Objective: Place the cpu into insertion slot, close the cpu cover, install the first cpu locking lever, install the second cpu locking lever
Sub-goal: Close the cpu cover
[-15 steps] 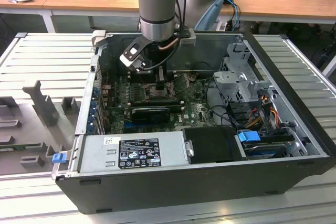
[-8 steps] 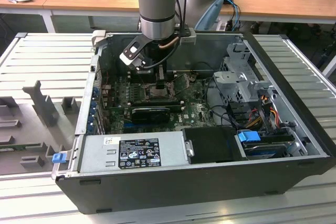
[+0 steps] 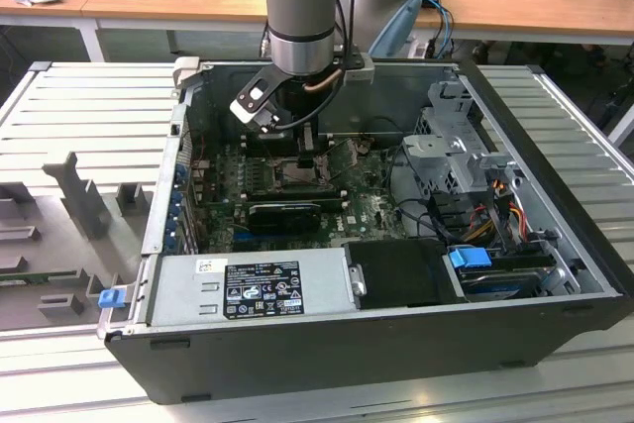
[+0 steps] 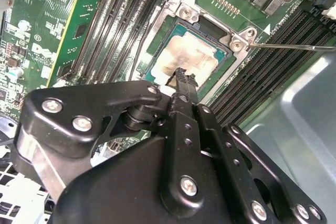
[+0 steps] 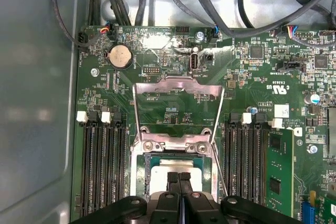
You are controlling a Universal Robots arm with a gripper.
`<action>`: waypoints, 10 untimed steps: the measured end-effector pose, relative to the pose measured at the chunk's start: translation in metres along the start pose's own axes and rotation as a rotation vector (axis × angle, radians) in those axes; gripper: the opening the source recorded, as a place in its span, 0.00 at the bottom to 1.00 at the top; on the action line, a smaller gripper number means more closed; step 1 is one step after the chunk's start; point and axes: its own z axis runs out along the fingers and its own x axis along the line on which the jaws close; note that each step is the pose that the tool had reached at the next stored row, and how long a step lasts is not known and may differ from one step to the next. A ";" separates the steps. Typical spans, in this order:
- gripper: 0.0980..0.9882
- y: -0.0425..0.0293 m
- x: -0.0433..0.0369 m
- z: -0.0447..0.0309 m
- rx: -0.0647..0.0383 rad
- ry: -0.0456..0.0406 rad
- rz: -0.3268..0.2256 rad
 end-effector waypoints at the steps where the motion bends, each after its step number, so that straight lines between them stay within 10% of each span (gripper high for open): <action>1: 0.01 0.0000 0.0000 -0.0001 0.000 -0.0001 0.000; 10: 0.01 0.0005 0.0006 -0.0062 0.000 -0.0010 0.000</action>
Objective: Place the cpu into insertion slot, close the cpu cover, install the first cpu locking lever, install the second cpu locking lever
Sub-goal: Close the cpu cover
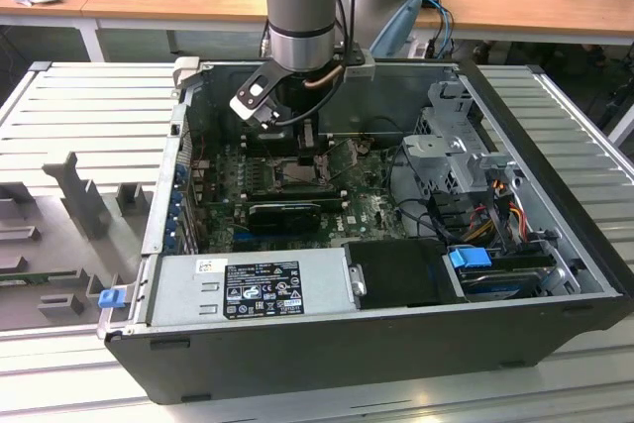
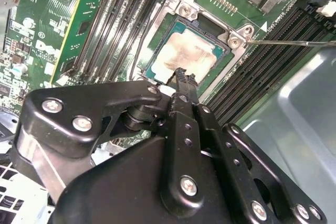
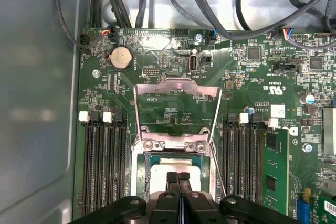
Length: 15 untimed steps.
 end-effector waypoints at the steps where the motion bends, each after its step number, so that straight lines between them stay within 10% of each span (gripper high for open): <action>1: 0.01 0.0001 0.0001 -0.0002 0.000 0.0001 0.000; 15: 0.01 0.0066 0.0008 -0.0085 0.000 -0.0008 0.000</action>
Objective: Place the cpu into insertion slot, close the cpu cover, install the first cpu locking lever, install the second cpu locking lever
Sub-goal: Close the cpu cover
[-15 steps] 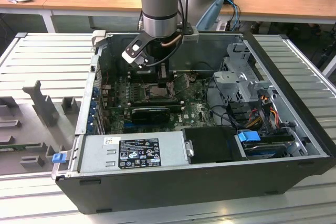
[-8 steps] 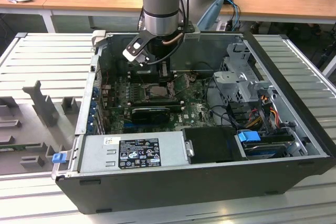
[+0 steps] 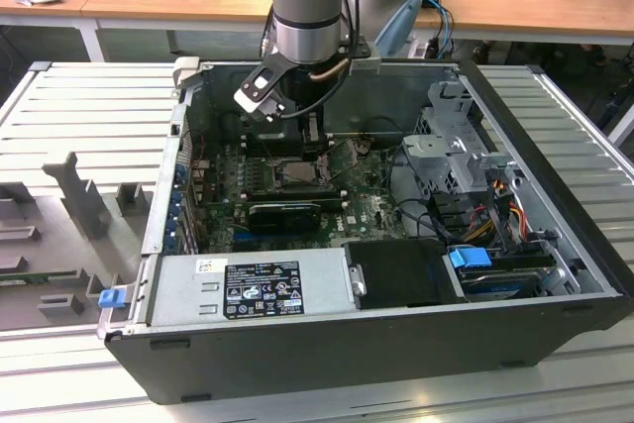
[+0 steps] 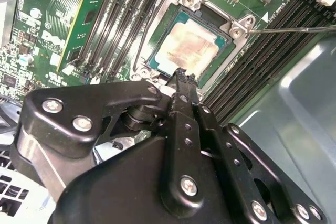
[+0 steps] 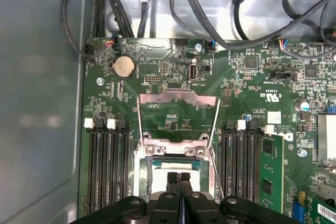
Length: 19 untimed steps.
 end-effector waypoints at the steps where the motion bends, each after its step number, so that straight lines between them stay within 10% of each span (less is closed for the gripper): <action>1: 0.01 0.0002 0.0002 -0.0014 0.000 0.0001 0.000; 19: 0.01 0.0081 0.0009 -0.0064 0.000 0.0000 0.000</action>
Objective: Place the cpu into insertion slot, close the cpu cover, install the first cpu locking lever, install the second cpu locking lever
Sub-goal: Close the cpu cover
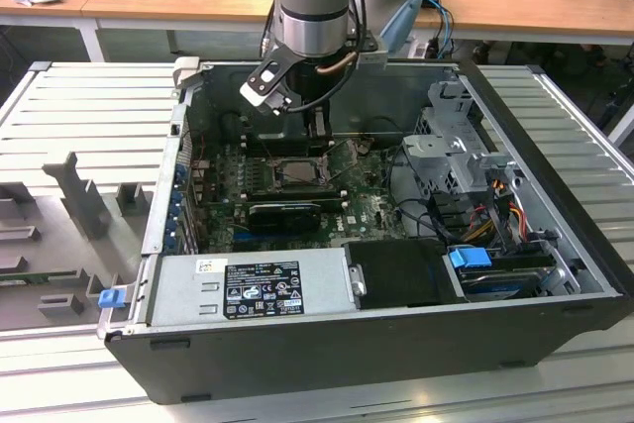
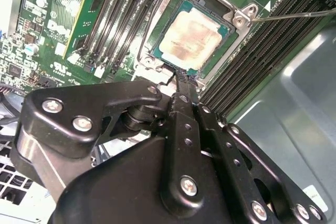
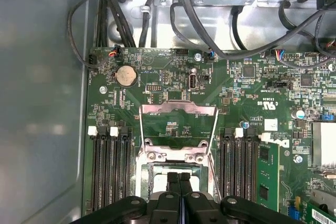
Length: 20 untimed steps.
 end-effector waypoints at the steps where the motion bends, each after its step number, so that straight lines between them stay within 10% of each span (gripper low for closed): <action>1: 0.01 0.0005 0.0000 -0.0001 0.000 -0.0002 0.000; 20: 0.01 0.0110 0.0002 -0.0109 0.000 -0.0004 0.000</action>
